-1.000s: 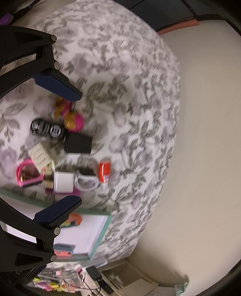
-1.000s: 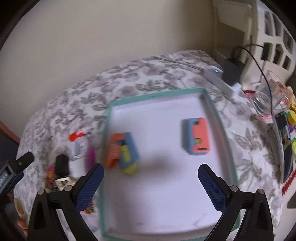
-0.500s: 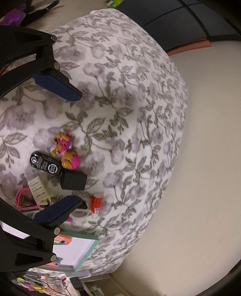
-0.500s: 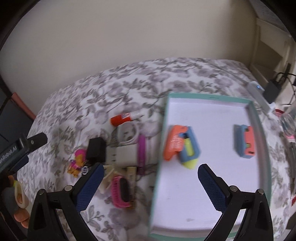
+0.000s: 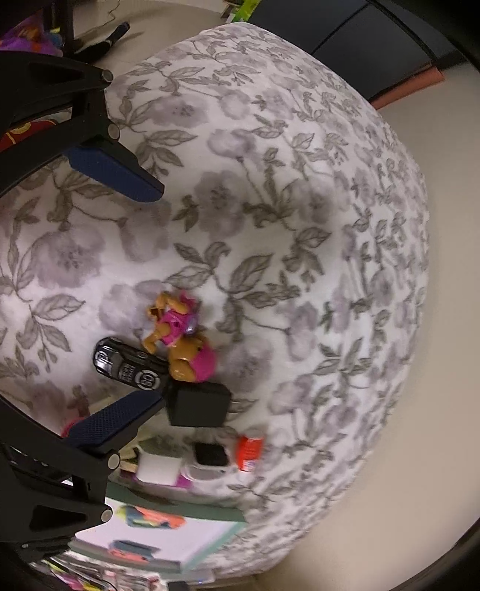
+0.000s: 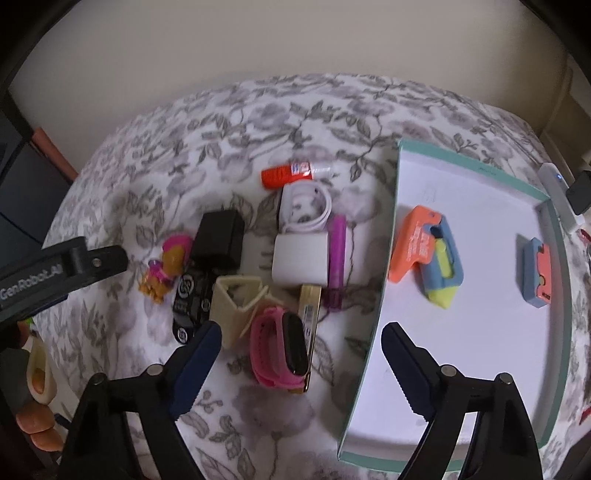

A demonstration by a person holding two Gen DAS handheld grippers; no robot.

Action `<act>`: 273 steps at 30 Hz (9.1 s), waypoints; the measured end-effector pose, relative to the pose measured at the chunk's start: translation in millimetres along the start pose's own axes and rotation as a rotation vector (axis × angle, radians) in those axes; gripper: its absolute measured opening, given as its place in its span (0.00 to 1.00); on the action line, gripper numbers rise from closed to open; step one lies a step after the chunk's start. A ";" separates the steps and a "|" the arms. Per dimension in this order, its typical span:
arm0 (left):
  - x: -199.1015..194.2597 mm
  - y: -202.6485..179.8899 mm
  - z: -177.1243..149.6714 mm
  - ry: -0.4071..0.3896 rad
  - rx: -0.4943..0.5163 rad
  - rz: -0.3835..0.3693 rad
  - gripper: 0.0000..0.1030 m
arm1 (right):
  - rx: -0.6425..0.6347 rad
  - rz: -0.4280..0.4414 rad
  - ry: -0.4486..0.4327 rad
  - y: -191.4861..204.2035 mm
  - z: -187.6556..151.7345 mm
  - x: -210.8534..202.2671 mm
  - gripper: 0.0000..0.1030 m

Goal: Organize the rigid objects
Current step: 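Grasp black CS toy car with left gripper while right gripper grasps pink watch band, then carry car and watch band into the tray and open both grippers, then withdraw both grippers from the tray back toward the pile, then grasp pink-helmet dog figurine with left gripper while right gripper grasps gold harmonica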

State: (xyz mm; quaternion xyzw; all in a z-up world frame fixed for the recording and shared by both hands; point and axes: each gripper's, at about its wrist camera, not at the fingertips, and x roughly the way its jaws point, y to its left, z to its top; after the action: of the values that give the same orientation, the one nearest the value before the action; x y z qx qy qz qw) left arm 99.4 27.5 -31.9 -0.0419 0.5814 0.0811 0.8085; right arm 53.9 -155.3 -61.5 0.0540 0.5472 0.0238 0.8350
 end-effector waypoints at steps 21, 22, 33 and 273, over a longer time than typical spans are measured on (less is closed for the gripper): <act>36.7 -42.6 -20.5 0.154 0.183 0.043 0.91 | -0.059 -0.003 0.097 5.3 -8.8 19.7 0.39; 38.2 -44.1 -21.5 0.159 0.190 0.045 0.87 | -0.063 -0.006 0.100 5.6 -8.8 21.1 0.39; 55.7 -64.7 -31.1 0.198 0.239 -0.003 0.54 | -0.071 -0.002 0.126 7.5 -11.7 30.0 0.36; 60.0 -27.0 21.9 0.028 0.136 0.023 0.88 | -0.068 -0.021 0.099 1.9 2.8 45.1 0.48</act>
State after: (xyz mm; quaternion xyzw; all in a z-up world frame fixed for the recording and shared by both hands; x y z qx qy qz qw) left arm 143.3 9.5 -82.4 0.0188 0.5971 0.0500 0.8004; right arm 74.5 -149.2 -101.3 0.0186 0.5871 0.0361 0.8085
